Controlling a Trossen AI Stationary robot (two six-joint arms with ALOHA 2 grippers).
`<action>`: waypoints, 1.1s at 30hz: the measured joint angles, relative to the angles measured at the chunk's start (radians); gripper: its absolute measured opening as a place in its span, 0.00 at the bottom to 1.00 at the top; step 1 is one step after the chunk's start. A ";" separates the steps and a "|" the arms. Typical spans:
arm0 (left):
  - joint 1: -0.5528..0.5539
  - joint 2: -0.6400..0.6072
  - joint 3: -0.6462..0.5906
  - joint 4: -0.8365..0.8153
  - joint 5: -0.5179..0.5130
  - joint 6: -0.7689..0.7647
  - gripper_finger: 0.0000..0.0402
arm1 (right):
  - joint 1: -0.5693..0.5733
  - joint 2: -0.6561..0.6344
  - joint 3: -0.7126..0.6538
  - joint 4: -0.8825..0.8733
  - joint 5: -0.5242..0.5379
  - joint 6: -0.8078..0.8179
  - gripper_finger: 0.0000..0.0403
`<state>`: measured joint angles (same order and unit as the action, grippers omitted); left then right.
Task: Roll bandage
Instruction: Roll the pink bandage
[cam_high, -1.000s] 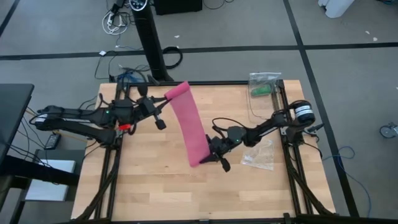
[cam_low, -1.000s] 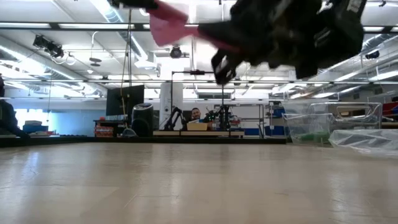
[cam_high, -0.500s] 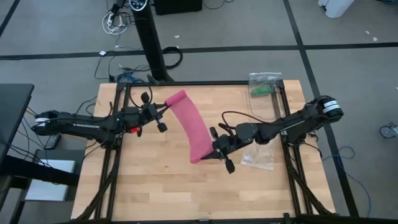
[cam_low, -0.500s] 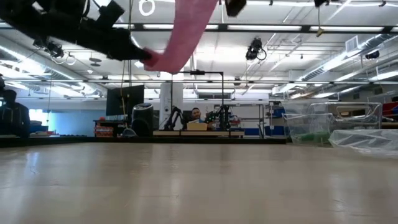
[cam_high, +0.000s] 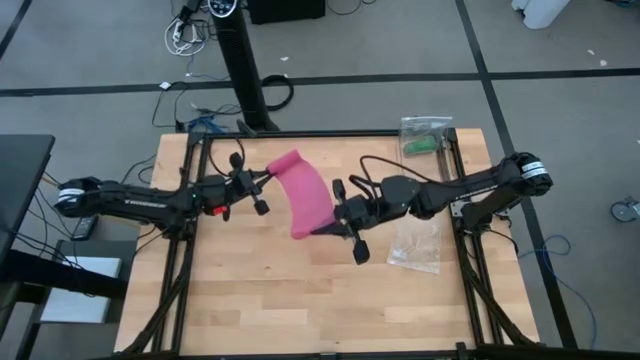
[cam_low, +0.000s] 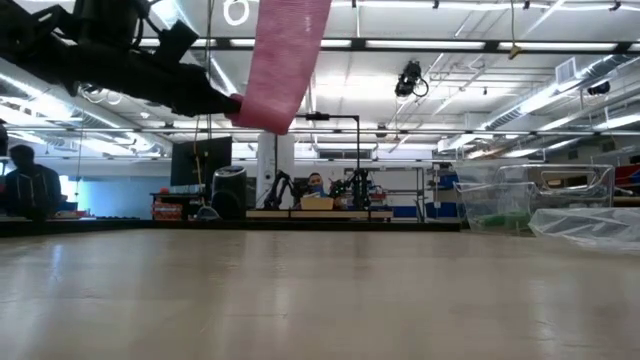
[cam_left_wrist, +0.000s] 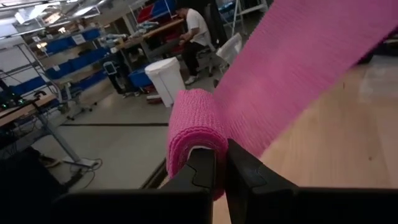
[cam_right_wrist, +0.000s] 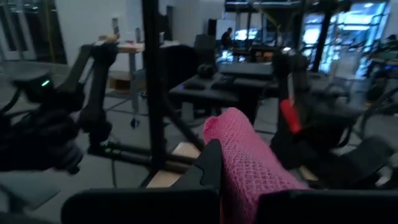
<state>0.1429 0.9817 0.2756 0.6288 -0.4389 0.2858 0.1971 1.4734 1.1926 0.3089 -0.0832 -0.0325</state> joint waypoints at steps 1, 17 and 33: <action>0.000 0.025 0.000 0.017 0.000 -0.001 0.05 | -0.004 0.000 0.007 0.000 0.008 -0.002 0.00; 0.000 0.499 0.104 0.311 0.131 -0.027 0.05 | -0.056 0.001 0.085 -0.004 0.060 0.001 0.00; -0.129 0.595 0.215 0.344 0.244 -0.030 0.05 | -0.162 0.002 0.153 -0.021 0.116 -0.026 0.00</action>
<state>0.0135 1.5772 0.4910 0.9729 -0.1950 0.2555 0.0352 1.4750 1.3452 0.2875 0.0330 -0.0581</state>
